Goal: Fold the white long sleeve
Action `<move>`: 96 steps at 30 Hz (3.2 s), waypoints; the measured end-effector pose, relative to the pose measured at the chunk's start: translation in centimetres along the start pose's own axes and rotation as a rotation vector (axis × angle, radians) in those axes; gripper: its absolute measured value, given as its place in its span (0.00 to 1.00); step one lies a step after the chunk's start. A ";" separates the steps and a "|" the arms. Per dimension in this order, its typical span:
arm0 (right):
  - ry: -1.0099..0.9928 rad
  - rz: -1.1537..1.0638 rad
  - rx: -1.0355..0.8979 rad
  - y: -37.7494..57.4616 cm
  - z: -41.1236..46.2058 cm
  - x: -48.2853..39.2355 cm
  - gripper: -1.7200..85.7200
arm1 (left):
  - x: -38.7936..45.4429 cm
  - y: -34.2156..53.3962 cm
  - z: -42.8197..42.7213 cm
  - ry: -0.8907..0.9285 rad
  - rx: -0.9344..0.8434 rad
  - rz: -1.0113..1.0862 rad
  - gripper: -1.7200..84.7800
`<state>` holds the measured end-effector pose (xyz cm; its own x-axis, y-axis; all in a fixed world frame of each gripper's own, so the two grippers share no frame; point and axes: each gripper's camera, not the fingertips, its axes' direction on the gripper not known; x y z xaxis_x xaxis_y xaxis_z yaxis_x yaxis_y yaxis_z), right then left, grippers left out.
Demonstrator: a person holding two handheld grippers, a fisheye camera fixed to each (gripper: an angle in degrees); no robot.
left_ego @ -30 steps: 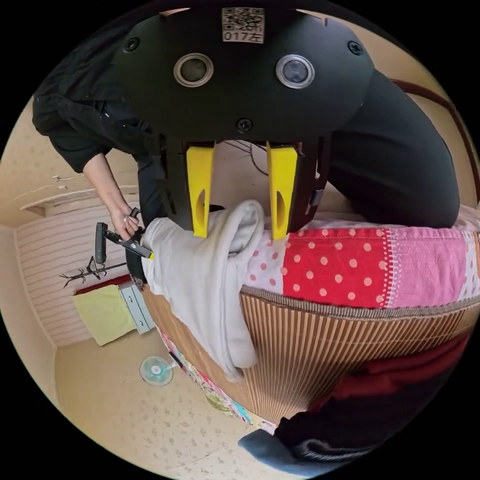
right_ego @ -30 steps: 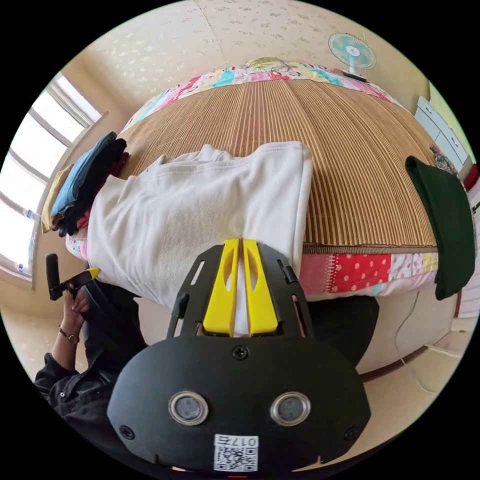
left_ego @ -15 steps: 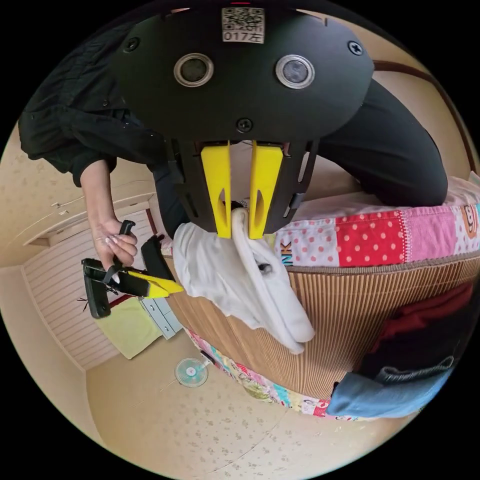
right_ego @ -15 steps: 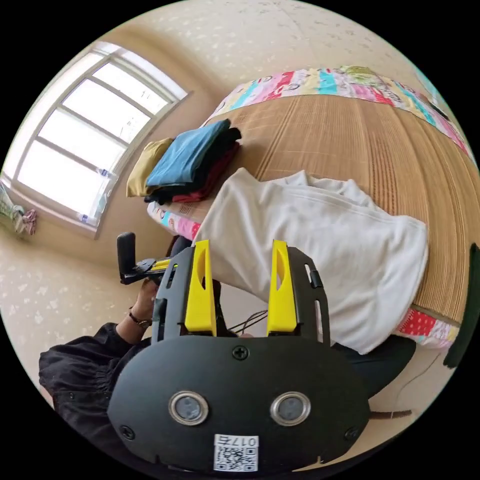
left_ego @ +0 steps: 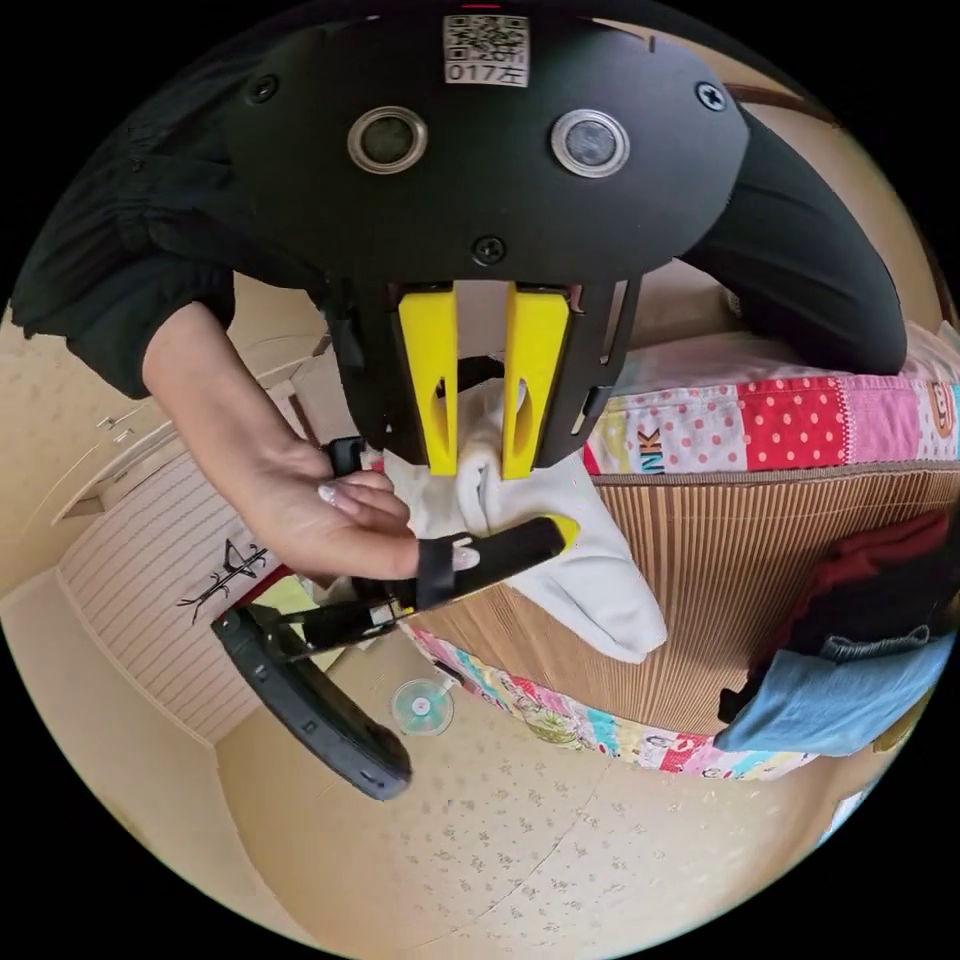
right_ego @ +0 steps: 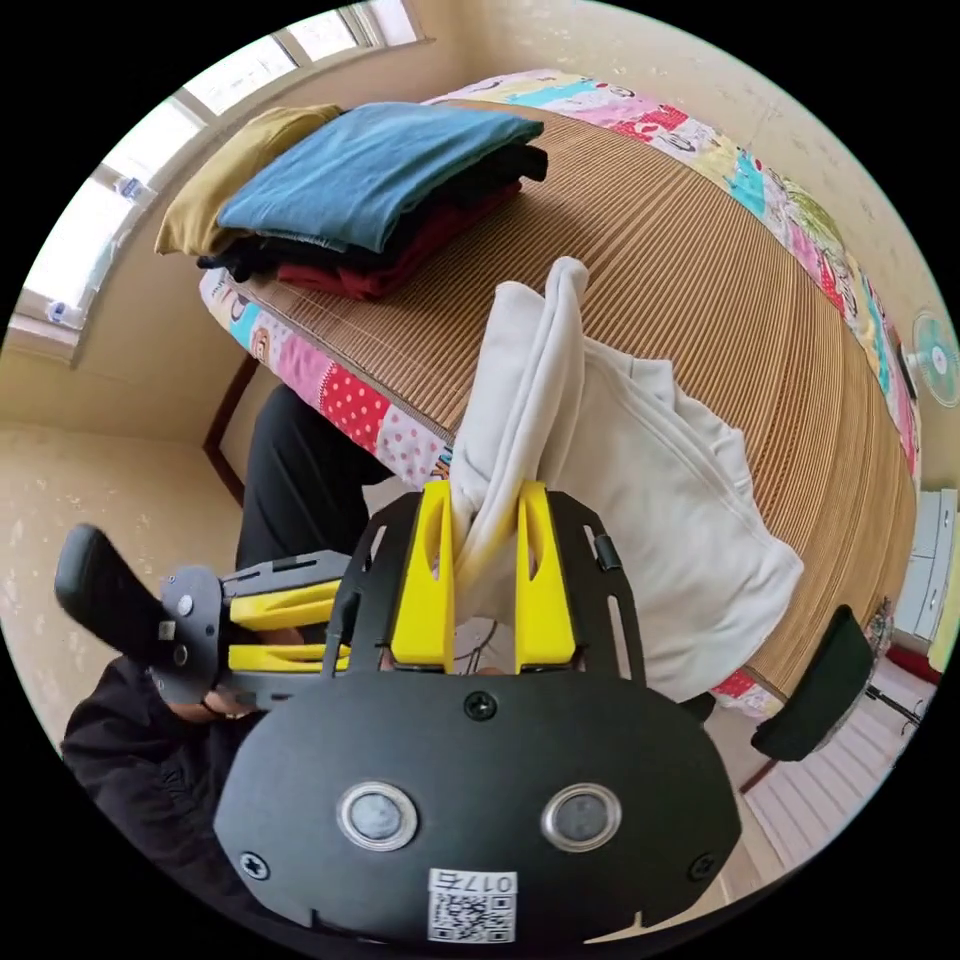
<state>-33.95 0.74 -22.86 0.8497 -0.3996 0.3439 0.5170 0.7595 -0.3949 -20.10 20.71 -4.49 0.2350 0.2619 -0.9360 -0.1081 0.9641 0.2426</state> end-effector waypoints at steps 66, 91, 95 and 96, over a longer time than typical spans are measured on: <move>-1.287 1.150 0.863 54.0 -1.0 45.0 0.24 | -6.8 -6.9 7.5 0.699 -0.469 -0.189 0.12; -0.823 0.403 0.644 14.1 -24.0 24.1 0.10 | -12.7 3.0 -19.3 0.551 0.143 -0.296 0.10; -0.867 0.317 0.837 7.5 -27.2 17.7 0.09 | -13.4 5.2 -22.1 0.533 0.214 -0.333 0.10; -0.889 0.285 0.915 6.1 -27.4 15.8 0.09 | -13.3 5.5 -22.6 0.531 0.220 -0.335 0.10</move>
<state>-14.54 -15.03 -43.16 0.3769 0.0384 0.9254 -0.2252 0.9730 0.0513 -45.68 21.55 3.55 -0.2922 -0.0564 -0.9547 0.1004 0.9909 -0.0893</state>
